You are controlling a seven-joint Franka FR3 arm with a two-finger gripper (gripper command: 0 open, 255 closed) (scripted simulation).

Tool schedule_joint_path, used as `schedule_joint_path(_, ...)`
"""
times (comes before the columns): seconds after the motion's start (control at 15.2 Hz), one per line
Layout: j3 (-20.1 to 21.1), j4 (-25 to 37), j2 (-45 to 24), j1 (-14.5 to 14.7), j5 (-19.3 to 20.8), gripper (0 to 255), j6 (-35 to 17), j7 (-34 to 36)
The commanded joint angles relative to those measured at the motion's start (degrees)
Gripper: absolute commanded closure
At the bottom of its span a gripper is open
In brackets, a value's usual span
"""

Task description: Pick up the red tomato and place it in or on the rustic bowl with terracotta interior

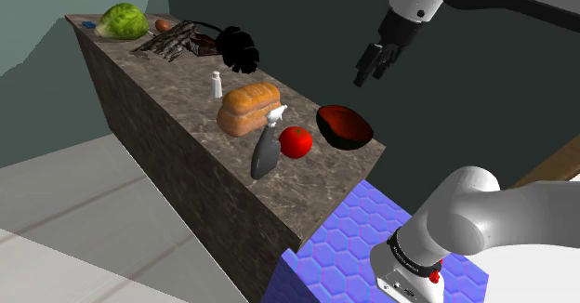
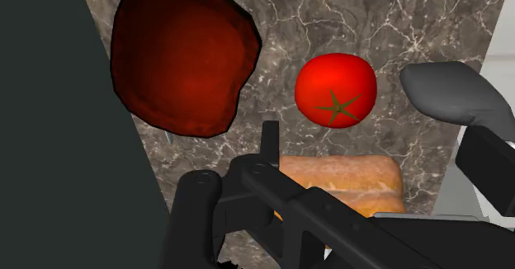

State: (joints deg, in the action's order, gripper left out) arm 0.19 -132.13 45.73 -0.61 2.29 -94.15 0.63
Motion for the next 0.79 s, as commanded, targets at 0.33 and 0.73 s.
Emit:
schedule_joint_path(0.33,-0.2,0.3,-9.9,1.1,0.1,0,-5.4,-2.3)
schedule_joint_path(0.73,-0.1,2.4,-22.6,2.3,0.1,0,-10.9,-4.9)
